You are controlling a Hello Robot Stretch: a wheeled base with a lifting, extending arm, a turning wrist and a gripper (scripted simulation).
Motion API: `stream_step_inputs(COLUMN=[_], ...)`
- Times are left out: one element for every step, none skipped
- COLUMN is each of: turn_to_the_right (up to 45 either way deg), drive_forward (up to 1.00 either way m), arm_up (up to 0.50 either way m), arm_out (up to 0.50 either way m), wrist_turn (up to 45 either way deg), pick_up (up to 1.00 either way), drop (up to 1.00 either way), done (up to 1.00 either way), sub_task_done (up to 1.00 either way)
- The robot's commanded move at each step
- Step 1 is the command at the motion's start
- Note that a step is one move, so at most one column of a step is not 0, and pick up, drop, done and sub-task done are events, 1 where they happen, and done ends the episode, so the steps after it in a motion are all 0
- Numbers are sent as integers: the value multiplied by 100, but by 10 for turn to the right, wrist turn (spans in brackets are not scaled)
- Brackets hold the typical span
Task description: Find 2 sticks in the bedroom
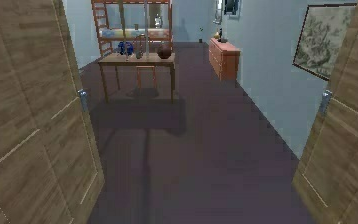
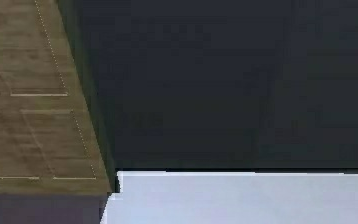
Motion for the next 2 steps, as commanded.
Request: stream_step_inputs(turn_to_the_right=[-30, 0], drive_forward=[0, 100], arm_up=[0, 0], arm_out=[0, 0], wrist_turn=[0, 0], pick_up=[0, 0], drop=[0, 0], done=[0, 0], sub_task_done=[0, 0])
